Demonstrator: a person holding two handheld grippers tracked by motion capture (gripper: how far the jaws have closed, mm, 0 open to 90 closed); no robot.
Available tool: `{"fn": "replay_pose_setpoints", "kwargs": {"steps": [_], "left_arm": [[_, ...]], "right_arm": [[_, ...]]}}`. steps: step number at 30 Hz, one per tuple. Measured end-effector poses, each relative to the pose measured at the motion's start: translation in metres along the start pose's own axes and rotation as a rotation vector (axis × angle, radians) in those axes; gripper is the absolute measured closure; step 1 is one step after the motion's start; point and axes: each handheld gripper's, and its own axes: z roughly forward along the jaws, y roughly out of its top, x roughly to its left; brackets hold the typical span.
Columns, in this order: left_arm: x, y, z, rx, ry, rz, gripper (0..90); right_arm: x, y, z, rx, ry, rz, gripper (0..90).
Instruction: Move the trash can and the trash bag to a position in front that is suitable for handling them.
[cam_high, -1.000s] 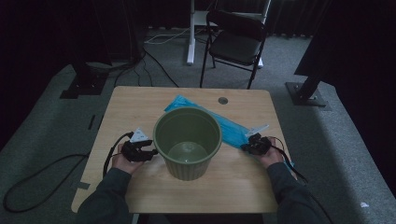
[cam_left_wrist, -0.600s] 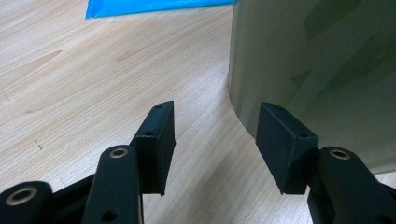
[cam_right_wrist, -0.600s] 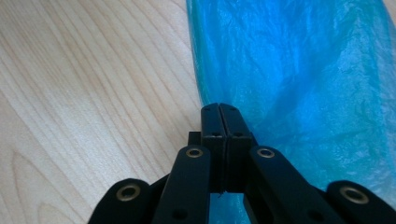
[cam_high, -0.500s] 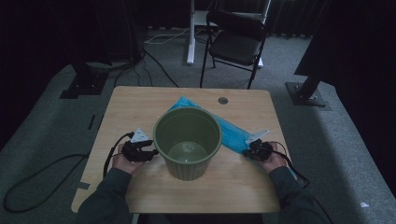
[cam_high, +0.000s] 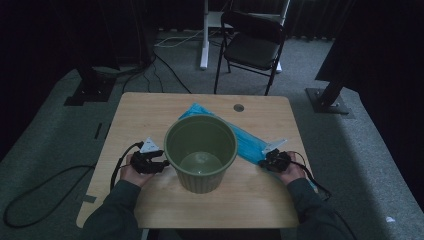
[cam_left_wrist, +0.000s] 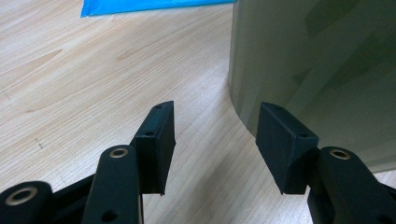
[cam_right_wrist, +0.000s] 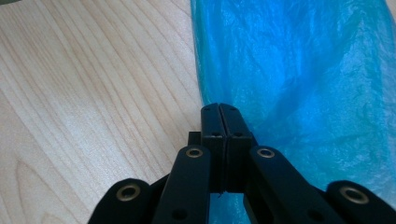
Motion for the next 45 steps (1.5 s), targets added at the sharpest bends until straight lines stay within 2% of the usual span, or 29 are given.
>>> {"fn": "replay_pose_setpoints", "kwargs": {"steps": [7,11,14,17,21,25,30,34,40,45], "left_arm": [[0.001,-0.002,-0.001,-0.003,0.005,-0.007,47.1],[0.001,-0.002,-0.001,-0.001,0.004,-0.007,47.1],[0.001,-0.002,-0.001,-0.003,0.005,-0.009,47.1],[0.001,-0.002,-0.001,-0.002,0.003,-0.007,47.1],[0.001,-0.001,0.0,-0.002,0.002,-0.002,47.1],[0.0,-0.001,-0.001,-0.006,0.002,-0.001,47.1],[0.001,-0.002,-0.001,-0.003,0.003,-0.003,47.1],[0.001,-0.002,-0.003,-0.008,0.003,-0.003,47.1],[0.002,-0.004,-0.004,-0.006,0.008,-0.008,47.1],[0.002,-0.004,-0.004,-0.008,0.01,-0.009,47.1]], "right_arm": [[0.003,0.002,0.0,-0.005,0.007,-0.012,88.6],[0.003,0.007,-0.004,-0.052,0.008,-0.013,70.0],[0.002,0.013,-0.006,-0.099,-0.005,0.002,61.0],[-0.001,0.022,-0.005,-0.122,-0.047,0.004,56.1],[-0.012,0.036,-0.004,-0.14,-0.115,0.036,53.3],[-0.026,0.047,0.001,-0.121,-0.174,0.059,50.3],[-0.038,0.053,0.011,-0.089,-0.177,0.09,48.7],[-0.044,0.052,0.019,-0.055,-0.159,0.109,51.7],[-0.045,0.042,0.021,-0.031,-0.11,0.125,75.9],[-0.042,0.031,0.015,-0.023,-0.101,0.132,85.3]]}}
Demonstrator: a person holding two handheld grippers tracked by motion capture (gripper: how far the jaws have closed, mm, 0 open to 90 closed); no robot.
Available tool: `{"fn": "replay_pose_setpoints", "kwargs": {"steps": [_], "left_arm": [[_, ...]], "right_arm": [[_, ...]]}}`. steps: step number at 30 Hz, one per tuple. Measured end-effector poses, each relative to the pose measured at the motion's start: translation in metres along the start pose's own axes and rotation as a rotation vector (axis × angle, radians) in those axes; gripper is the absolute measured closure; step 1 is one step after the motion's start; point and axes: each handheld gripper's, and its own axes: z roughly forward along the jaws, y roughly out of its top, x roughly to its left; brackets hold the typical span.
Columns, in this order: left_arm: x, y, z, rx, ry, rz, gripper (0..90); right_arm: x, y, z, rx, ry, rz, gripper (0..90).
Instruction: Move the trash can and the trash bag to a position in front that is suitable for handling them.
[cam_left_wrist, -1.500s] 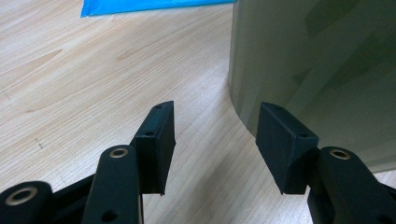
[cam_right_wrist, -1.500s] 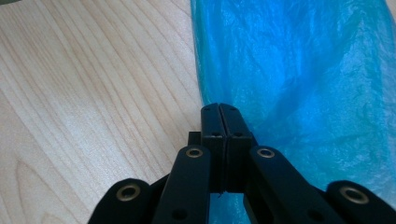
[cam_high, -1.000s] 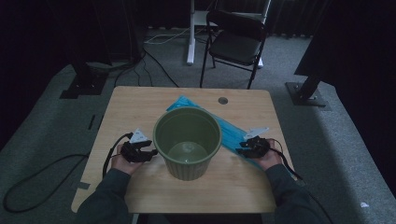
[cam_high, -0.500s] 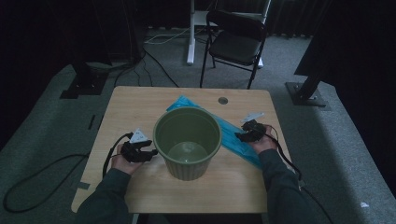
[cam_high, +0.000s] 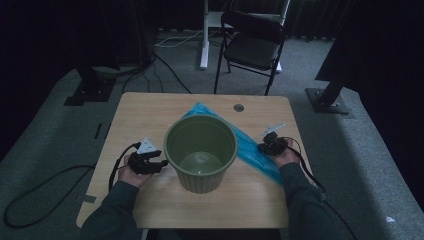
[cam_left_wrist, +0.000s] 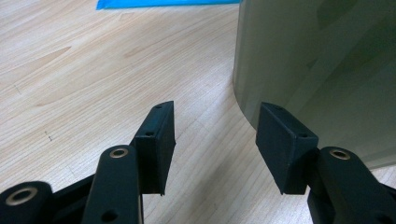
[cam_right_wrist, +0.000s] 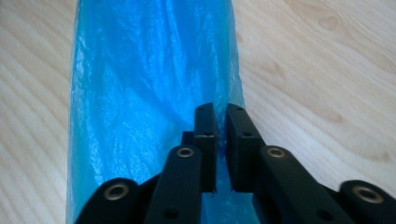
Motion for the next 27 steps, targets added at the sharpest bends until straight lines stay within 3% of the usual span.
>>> {"fn": "replay_pose_setpoints", "kwargs": {"steps": [11,18,19,23,27], "left_arm": [[-0.001,0.0,0.0,0.0,0.0,0.002,47.1],[-0.001,0.0,0.0,0.0,0.001,0.001,47.1],[0.0,0.0,0.0,-0.001,0.001,0.001,47.1],[0.0,0.0,0.001,0.0,-0.002,-0.004,47.1],[0.0,0.002,0.002,-0.003,-0.004,-0.005,47.1]], "right_arm": [[0.012,-0.026,-0.019,0.016,0.008,-0.043,88.4],[0.018,-0.033,-0.027,0.02,0.017,-0.062,88.3],[0.019,-0.033,-0.029,0.016,0.021,-0.062,86.2],[0.019,-0.031,-0.034,-0.033,0.02,-0.048,62.5],[0.02,-0.021,-0.041,-0.083,0.002,-0.044,54.7]]}}
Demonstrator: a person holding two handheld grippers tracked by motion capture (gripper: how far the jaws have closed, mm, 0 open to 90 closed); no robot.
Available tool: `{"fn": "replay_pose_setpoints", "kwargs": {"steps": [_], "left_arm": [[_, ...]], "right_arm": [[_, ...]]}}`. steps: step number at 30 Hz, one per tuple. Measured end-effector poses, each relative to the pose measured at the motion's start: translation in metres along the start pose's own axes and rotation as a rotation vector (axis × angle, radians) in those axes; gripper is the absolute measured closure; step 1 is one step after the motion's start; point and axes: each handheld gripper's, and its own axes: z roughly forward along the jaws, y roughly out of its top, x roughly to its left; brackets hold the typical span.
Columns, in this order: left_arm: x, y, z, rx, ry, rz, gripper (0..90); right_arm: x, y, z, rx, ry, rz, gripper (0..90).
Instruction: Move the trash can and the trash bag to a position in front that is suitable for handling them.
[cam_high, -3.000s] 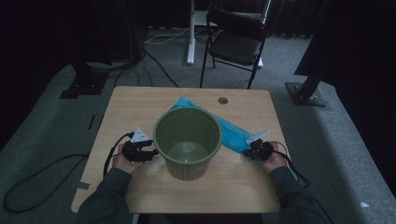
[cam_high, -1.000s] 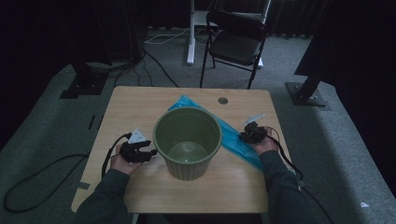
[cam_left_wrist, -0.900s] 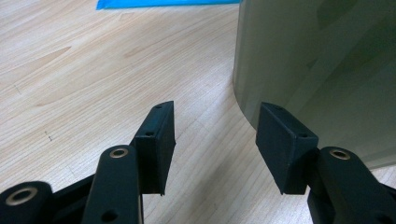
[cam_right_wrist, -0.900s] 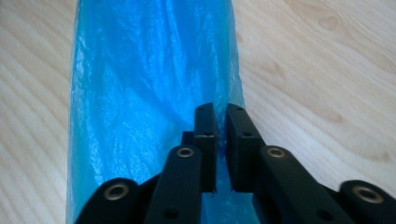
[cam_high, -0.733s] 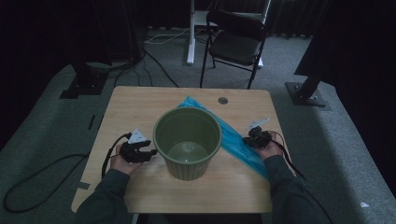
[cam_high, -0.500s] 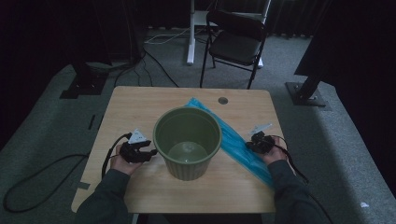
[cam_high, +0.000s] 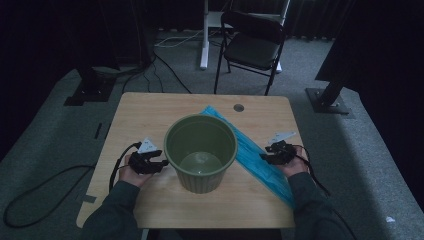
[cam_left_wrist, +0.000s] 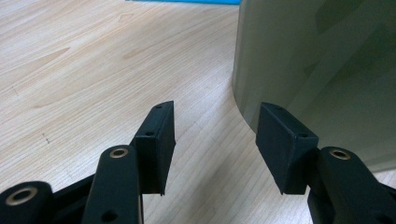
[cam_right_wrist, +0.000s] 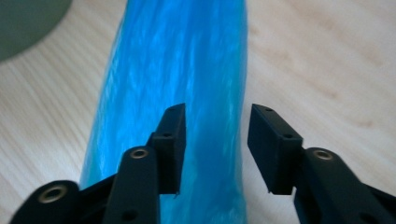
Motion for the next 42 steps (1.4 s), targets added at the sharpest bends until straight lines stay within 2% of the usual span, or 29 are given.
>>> {"fn": "replay_pose_setpoints", "kwargs": {"steps": [5,17,25,42], "left_arm": [[0.0,-0.001,0.0,0.003,-0.002,-0.003,47.1],[0.001,-0.001,-0.001,-0.005,-0.005,-0.003,46.9],[0.002,-0.001,-0.002,-0.008,-0.005,0.0,46.9],[0.001,-0.002,-0.003,-0.008,-0.002,-0.002,46.9]], "right_arm": [[0.001,0.017,-0.005,-0.056,-0.002,-0.009,52.1],[0.018,0.045,0.011,-0.04,0.01,-0.076,52.2],[0.02,0.047,0.016,-0.023,0.003,-0.082,51.8],[0.016,0.048,0.029,-0.01,-0.003,-0.05,49.0]]}}
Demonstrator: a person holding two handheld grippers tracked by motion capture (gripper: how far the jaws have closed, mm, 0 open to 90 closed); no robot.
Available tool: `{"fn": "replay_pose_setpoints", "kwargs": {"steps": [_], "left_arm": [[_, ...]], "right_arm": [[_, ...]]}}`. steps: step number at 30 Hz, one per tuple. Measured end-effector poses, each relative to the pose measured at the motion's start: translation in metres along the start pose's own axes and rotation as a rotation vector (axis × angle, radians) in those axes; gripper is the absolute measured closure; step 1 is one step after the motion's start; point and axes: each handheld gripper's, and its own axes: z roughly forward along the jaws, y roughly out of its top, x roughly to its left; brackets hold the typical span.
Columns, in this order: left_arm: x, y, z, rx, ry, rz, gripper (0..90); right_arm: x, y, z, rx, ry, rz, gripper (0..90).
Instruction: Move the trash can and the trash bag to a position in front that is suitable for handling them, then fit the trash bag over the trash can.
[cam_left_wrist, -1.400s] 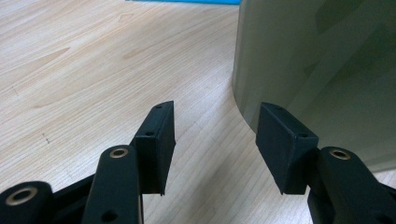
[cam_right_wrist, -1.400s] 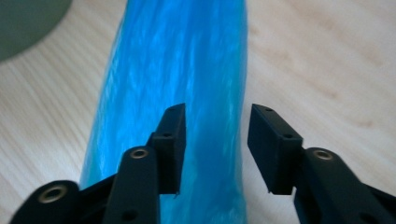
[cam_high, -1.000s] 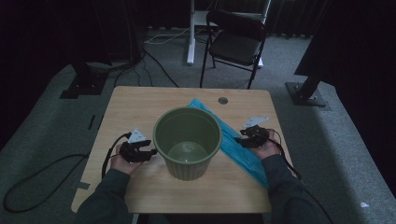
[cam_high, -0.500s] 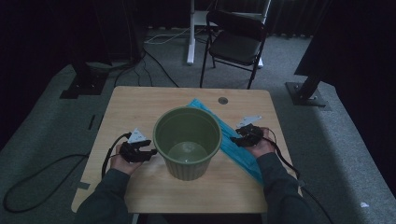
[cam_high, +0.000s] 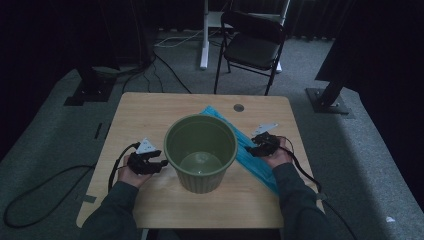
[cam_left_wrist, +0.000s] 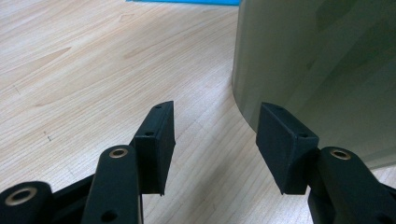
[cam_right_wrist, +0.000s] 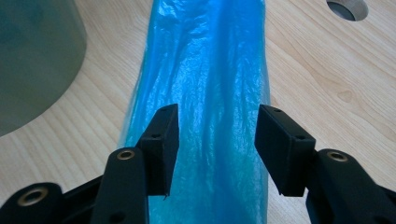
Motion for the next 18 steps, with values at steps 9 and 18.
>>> {"fn": "replay_pose_setpoints", "kwargs": {"steps": [9,18], "left_arm": [[0.0,-0.001,-0.001,-0.007,0.002,0.0,46.9],[0.0,0.0,-0.001,-0.006,0.004,0.003,46.8]], "right_arm": [[-0.008,0.003,0.01,0.009,-0.016,0.034,46.4],[-0.017,0.007,0.016,0.013,-0.023,0.067,42.4]]}}
